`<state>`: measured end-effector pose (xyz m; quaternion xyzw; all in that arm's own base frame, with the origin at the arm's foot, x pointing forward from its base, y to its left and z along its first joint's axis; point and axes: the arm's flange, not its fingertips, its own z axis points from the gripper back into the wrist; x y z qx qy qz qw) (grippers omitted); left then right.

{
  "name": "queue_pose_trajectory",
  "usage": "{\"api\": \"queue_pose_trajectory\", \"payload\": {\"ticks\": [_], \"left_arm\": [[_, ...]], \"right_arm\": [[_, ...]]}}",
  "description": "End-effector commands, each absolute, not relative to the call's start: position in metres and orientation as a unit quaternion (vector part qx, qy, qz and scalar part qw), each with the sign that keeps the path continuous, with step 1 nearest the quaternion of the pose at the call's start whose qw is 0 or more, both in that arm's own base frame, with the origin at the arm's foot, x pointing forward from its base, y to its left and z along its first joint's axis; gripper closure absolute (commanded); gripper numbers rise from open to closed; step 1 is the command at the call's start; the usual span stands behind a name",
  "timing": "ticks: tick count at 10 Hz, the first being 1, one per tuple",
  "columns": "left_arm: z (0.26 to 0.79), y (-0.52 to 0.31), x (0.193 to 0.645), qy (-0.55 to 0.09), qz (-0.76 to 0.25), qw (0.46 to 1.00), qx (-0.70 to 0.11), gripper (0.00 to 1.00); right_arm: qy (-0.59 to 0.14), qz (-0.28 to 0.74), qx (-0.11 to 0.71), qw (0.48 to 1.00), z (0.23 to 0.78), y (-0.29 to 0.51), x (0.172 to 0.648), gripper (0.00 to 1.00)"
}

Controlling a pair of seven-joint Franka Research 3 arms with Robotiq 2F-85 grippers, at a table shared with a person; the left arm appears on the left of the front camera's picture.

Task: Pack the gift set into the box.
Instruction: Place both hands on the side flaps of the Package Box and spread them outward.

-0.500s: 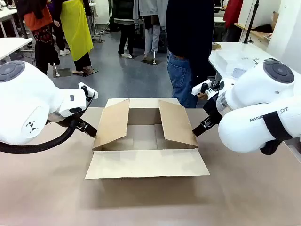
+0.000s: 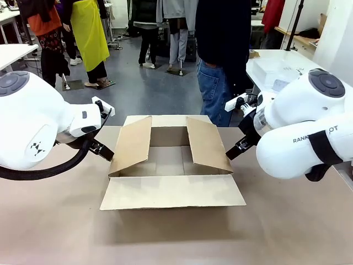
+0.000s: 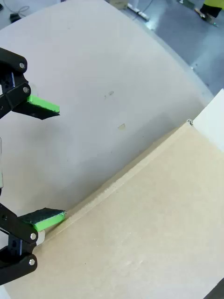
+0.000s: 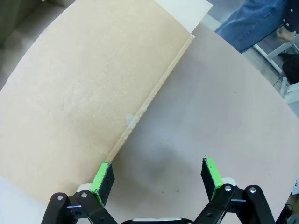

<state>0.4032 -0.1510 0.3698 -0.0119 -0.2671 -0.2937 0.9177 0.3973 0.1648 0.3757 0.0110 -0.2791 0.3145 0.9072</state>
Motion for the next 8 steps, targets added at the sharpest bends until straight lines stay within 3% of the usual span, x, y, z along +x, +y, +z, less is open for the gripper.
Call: {"api": "queue_pose_trajectory", "payload": {"ticks": [1,8], "left_arm": [[0.3701,-0.1515,0.403,-0.268,-0.294,0.917,-0.012,0.0],[0.3701,-0.1515,0.403,-0.268,-0.294,0.917,-0.012,0.0]], "right_arm": [[-0.279,0.314,0.011,0.907,0.3756,0.1649,0.3972,0.0],[-0.279,0.314,0.011,0.907,0.3756,0.1649,0.3972,0.0]]}}
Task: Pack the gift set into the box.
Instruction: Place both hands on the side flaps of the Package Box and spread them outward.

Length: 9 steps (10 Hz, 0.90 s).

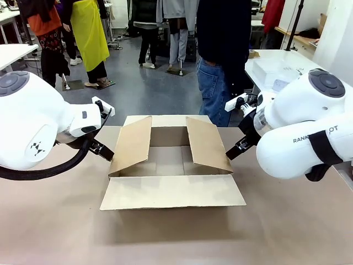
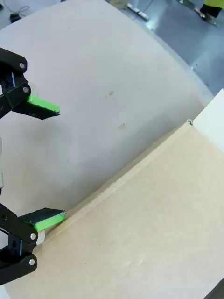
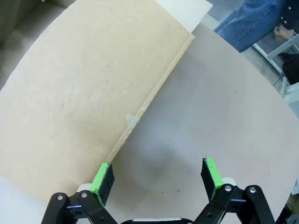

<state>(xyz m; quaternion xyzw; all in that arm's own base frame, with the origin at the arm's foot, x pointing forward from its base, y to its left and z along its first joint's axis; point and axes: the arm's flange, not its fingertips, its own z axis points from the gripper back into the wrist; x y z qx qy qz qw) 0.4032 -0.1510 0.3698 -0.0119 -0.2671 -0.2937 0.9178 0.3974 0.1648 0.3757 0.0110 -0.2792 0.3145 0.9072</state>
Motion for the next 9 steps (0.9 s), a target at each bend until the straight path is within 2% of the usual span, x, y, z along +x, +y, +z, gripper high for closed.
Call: {"api": "queue_pose_trajectory", "payload": {"ticks": [1,3,5,6,7,8,9], "left_arm": [[0.37,-0.152,0.403,-0.268,-0.294,0.917,-0.012,0.0],[0.37,-0.151,0.403,-0.267,-0.294,0.918,-0.012,0.0],[0.435,-0.11,0.373,-0.299,-0.299,0.906,0.0,0.0],[0.47,-0.086,0.353,-0.306,-0.267,0.914,-0.013,0.0],[0.497,-0.068,0.331,-0.287,-0.202,0.936,-0.008,0.0],[0.509,-0.05,0.308,-0.306,-0.234,0.921,-0.055,0.0],[0.516,-0.02,0.294,-0.3,-0.274,0.899,-0.162,0.0]], "right_arm": [[-0.279,0.314,0.011,0.907,0.376,0.165,0.397,0.0],[-0.279,0.314,0.011,0.907,0.376,0.165,0.397,0.0],[-0.302,0.288,0.025,0.909,0.442,0.125,0.38,0.0],[-0.291,0.262,0.05,0.919,0.476,0.104,0.366,0.0],[-0.287,0.226,0.083,0.927,0.5,0.084,0.351,0.0],[-0.278,0.215,0.13,0.927,0.513,0.062,0.337,0.0],[-0.249,0.186,0.229,0.922,0.52,0.023,0.331,0.0]]}}
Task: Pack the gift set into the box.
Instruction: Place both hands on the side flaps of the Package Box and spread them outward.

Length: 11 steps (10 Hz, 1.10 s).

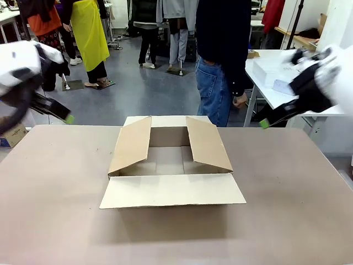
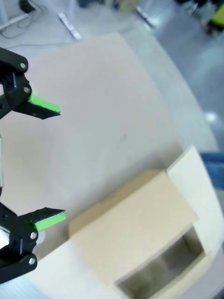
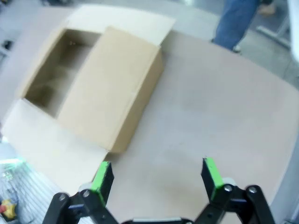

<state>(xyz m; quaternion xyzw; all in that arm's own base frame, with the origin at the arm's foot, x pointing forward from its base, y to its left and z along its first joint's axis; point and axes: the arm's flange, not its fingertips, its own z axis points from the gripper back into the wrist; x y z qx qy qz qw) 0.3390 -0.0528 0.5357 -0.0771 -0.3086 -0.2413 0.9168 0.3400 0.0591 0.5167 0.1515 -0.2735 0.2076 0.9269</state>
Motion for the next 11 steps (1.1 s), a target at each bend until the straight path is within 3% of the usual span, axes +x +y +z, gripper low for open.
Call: {"api": "queue_pose_trajectory", "payload": {"ticks": [1,3,6,7,8,9,11], "left_arm": [[0.515,0.021,0.288,-0.284,-0.255,0.89,-0.249,0.0],[0.491,0.129,0.28,-0.282,-0.171,0.836,-0.439,0.0],[0.417,0.203,0.286,-0.275,-0.037,0.77,-0.574,0.0],[0.409,0.208,0.288,-0.282,-0.016,0.755,-0.592,0.0],[0.407,0.204,0.295,-0.299,0.016,0.776,-0.555,0.0],[0.402,0.215,0.255,-0.286,-0.038,0.77,-0.57,0.0],[0.389,0.217,0.273,-0.28,0.004,0.768,-0.576,0.0]], "right_arm": [[-0.215,0.102,0.307,0.921,0.523,-0.025,0.331,0.0],[-0.189,-0.017,0.464,0.865,0.504,-0.132,0.327,0.0],[-0.181,-0.14,0.569,0.79,0.44,-0.212,0.325,0.0],[-0.17,-0.149,0.568,0.792,0.428,-0.213,0.329,0.0],[-0.204,-0.159,0.492,0.831,0.422,-0.207,0.33,0.0],[-0.173,-0.147,0.555,0.8,0.429,-0.227,0.302,0.0],[-0.167,-0.171,0.542,0.806,0.409,-0.222,0.321,0.0]]}}
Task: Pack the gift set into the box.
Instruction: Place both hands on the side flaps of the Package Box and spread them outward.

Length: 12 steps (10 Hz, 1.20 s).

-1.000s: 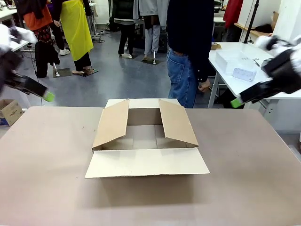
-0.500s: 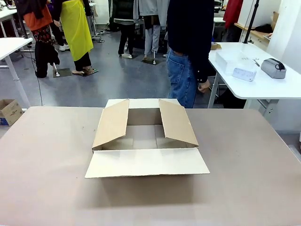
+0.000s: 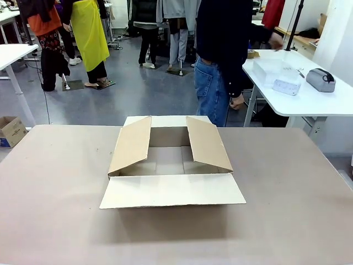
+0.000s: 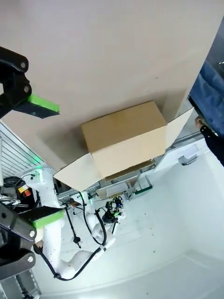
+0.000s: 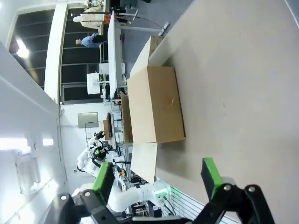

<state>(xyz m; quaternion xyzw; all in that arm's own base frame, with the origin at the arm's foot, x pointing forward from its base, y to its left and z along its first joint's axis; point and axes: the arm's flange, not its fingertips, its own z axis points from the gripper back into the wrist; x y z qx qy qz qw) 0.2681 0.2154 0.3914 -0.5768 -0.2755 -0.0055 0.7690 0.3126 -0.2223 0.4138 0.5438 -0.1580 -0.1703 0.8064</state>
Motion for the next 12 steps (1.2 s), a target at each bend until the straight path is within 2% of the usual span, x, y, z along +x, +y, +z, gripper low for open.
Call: {"api": "queue_pose_trajectory", "payload": {"ticks": [1,4,6,7,8,9,10,11,12], "left_arm": [[0.409,0.195,0.279,-0.268,-0.01,0.803,-0.532,0.0],[0.504,0.061,0.291,-0.227,-0.174,0.87,-0.402,0.0],[0.524,-0.032,0.285,-0.192,-0.285,0.886,-0.31,0.0],[0.526,-0.071,0.284,-0.187,-0.306,0.889,-0.286,0.0],[0.523,-0.1,0.286,-0.188,-0.295,0.896,-0.273,0.0],[0.515,-0.117,0.29,-0.161,-0.307,0.901,-0.261,0.0],[0.547,-0.096,0.276,-0.182,-0.312,0.889,-0.283,0.0],[0.547,-0.096,0.276,-0.182,-0.312,0.889,-0.283,0.0],[0.547,-0.096,0.276,-0.182,-0.312,0.889,-0.283,0.0]], "right_arm": [[-0.187,-0.153,0.503,0.83,0.428,-0.195,0.327,0.0],[-0.244,0.019,0.349,0.905,0.51,-0.029,0.339,0.0],[-0.229,0.152,0.257,0.927,0.509,0.089,0.327,0.0],[-0.232,0.2,0.242,0.921,0.499,0.137,0.314,0.0],[-0.235,0.216,0.227,0.92,0.493,0.163,0.304,0.0],[-0.244,0.19,0.224,0.924,0.487,0.181,0.298,0.0],[-0.238,0.141,0.212,0.937,0.478,0.186,0.296,0.0],[-0.221,0.231,0.22,0.922,0.509,0.193,0.298,0.0],[-0.221,0.231,0.22,0.922,0.509,0.193,0.298,0.0]]}}
